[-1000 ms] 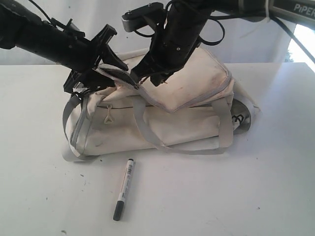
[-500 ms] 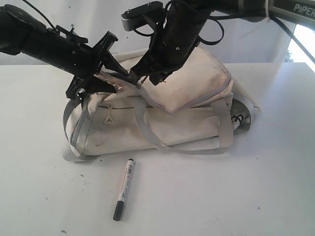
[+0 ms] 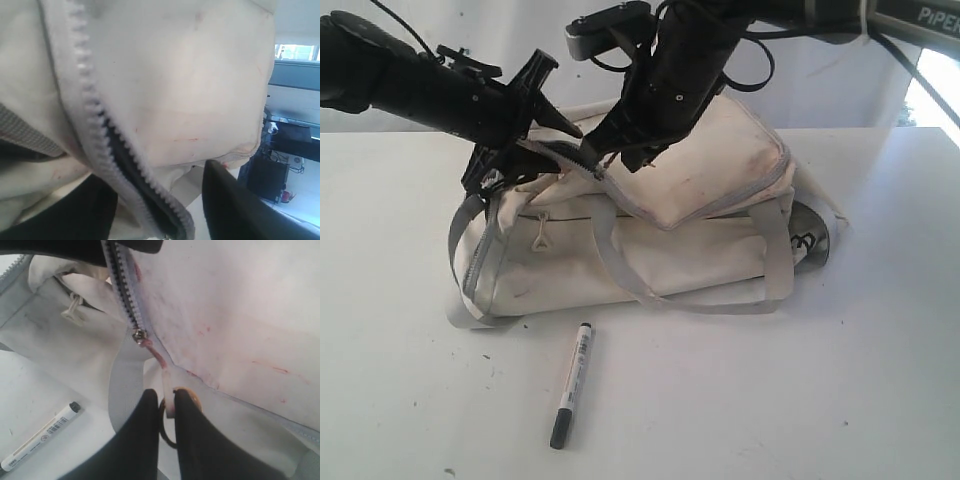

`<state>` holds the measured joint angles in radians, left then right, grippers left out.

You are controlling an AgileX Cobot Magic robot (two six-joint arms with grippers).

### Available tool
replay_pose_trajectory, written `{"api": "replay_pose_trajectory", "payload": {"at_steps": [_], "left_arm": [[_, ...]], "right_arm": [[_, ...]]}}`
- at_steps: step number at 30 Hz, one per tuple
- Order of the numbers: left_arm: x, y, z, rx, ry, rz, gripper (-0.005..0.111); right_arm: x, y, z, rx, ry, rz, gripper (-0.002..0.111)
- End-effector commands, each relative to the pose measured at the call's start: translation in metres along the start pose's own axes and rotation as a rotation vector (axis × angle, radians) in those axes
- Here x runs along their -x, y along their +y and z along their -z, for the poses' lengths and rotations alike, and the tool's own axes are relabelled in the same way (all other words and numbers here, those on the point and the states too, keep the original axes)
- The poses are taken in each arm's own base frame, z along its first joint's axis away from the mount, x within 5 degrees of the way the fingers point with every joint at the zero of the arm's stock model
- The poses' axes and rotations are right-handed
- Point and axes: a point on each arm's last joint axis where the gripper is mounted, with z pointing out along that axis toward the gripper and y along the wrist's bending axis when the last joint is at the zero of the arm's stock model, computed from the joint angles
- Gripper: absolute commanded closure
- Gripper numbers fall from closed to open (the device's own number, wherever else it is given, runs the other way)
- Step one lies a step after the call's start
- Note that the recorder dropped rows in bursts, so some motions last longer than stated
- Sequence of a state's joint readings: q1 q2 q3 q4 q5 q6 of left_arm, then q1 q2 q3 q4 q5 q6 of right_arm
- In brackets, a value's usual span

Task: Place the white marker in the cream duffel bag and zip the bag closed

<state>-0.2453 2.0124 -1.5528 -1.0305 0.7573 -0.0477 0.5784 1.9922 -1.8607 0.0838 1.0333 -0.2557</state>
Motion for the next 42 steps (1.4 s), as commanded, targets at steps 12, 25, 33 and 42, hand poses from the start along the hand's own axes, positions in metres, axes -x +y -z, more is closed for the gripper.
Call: {"api": "replay_pose_trajectory", "payload": {"at_steps": [12,25,33,42], "left_arm": [[0.003,0.004,0.009,-0.024,0.070,0.048,0.107],[0.029,0.022,0.045,-0.127,0.140,0.168,0.107],[0.030,0.025,0.049,-0.135,0.157,0.148,0.107],[0.029,0.024,0.049,-0.139,0.164,0.108,0.107]], "right_arm": [[-0.006,0.000,0.000,0.011,0.058,0.010,0.108],[-0.013,-0.009,-0.010,0.006,0.130,-0.002,0.108],[-0.041,-0.078,0.000,-0.086,0.219,-0.134,0.108],[-0.079,-0.152,0.017,-0.183,0.254,-0.295,0.108]]}}
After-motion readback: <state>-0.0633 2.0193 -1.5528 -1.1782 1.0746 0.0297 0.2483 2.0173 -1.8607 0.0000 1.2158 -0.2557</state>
